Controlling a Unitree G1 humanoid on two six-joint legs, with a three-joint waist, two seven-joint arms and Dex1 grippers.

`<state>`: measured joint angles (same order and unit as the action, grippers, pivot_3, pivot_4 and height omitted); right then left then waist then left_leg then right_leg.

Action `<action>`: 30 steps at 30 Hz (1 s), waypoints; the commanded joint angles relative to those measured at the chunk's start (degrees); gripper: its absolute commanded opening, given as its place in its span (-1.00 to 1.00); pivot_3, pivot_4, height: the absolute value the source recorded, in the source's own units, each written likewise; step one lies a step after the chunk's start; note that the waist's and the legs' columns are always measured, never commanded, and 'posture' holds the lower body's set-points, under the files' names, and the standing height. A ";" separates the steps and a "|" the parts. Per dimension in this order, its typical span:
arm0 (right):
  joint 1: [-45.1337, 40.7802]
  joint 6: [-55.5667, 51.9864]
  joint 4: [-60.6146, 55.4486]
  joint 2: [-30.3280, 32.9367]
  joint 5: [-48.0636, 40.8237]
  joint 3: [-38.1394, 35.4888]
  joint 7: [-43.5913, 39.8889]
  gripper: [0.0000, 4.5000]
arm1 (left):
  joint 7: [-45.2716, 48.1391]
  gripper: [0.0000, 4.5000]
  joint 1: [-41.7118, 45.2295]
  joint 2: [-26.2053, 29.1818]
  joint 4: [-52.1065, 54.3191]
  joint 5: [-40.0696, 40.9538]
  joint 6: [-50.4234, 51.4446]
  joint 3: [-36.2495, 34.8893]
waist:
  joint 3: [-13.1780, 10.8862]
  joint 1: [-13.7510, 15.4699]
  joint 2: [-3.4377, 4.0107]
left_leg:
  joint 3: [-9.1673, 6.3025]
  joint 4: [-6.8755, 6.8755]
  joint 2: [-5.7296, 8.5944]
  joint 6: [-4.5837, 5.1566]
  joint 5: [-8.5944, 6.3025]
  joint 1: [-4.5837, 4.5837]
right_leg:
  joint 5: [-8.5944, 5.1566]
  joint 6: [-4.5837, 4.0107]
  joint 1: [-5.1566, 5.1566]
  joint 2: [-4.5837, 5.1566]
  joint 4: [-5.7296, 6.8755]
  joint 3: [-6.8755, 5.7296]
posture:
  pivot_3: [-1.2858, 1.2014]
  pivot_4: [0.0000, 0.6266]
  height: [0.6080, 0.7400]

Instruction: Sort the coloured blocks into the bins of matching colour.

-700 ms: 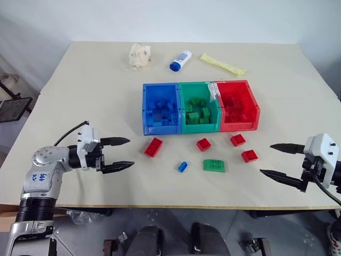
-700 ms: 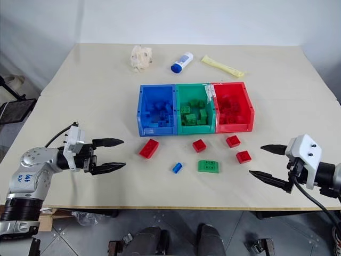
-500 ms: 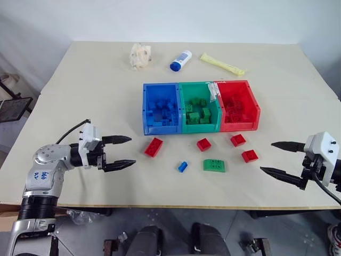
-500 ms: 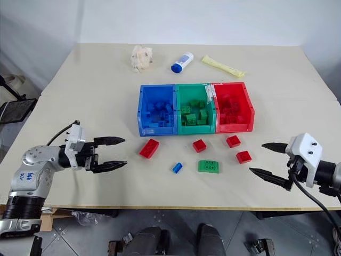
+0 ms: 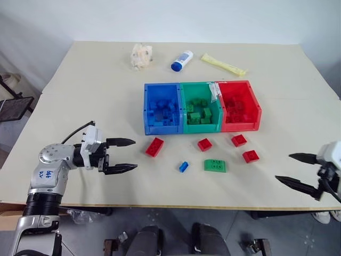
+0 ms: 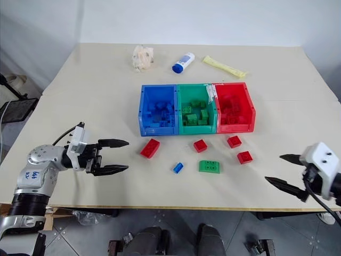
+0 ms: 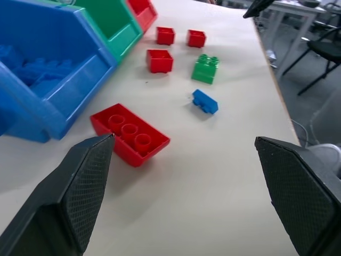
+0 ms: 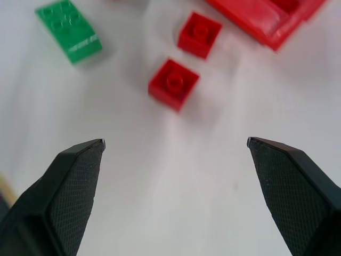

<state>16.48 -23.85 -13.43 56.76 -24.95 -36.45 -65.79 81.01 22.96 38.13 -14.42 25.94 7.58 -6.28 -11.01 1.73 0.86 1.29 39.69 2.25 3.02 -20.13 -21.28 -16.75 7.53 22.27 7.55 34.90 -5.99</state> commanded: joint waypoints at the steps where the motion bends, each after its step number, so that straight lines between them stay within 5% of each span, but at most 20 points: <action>1: 2.14 0.15 -2.36 1.13 -0.31 -4.96 -1.80 1.00 | 2.05 0.99 1.22 -0.30 -0.66 1.15 -1.82 -0.19 | 0.00 -0.14 0.00 | 0.00 0.00 -0.01 0.00 0.00 0.01 | 0.00 0.00 0.00 0.00 0.00 0.01 | 0.03 -0.52 1.00; 10: -5.32 -0.23 -0.24 4.68 0.70 3.04 -1.47 1.00 | 2.93 0.99 2.54 -1.81 -3.04 1.41 -5.20 -0.77 | 0.00 -0.46 0.00 | 0.05 0.00 -0.06 -0.01 0.00 0.04 | 0.00 0.00 0.05 0.02 0.05 0.01 | 0.03 -0.52 1.00; 14: -17.88 1.99 8.98 5.05 3.62 15.07 -2.44 1.00 | 4.01 0.99 1.73 -1.45 -1.73 1.15 -5.57 0.09 | 0.01 -0.49 -0.03 | 0.05 0.03 -0.04 -0.01 0.00 0.02 | 0.00 0.00 0.06 0.01 0.06 0.00 | 0.03 -0.52 1.00; 22: -36.35 10.07 26.08 0.40 10.25 31.51 -6.80 1.00 | 4.64 0.99 -0.96 -1.14 0.63 1.04 -7.04 0.31 | 0.01 -0.59 -0.03 | 0.00 0.12 -0.01 0.00 0.00 -0.07 | 0.00 0.00 0.08 0.02 0.08 -0.08 | 0.03 -0.52 1.00; 30: -41.80 13.29 33.90 -4.54 13.58 37.47 -7.60 1.00 | 4.18 0.99 -1.63 -1.57 1.16 1.30 -7.22 0.55 | 0.01 -0.52 -0.02 | -0.02 0.18 0.00 0.00 0.00 -0.10 | 0.00 0.00 0.10 0.01 0.13 -0.15 | 0.03 -0.52 1.00</action>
<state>-24.63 -11.53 19.97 52.56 -12.00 0.83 -73.16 85.16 21.75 36.48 -15.20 26.39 0.92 -5.48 -11.00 1.21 0.83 1.27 39.88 2.24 3.02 -20.13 -21.38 -16.75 7.53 22.37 7.56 35.05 -6.14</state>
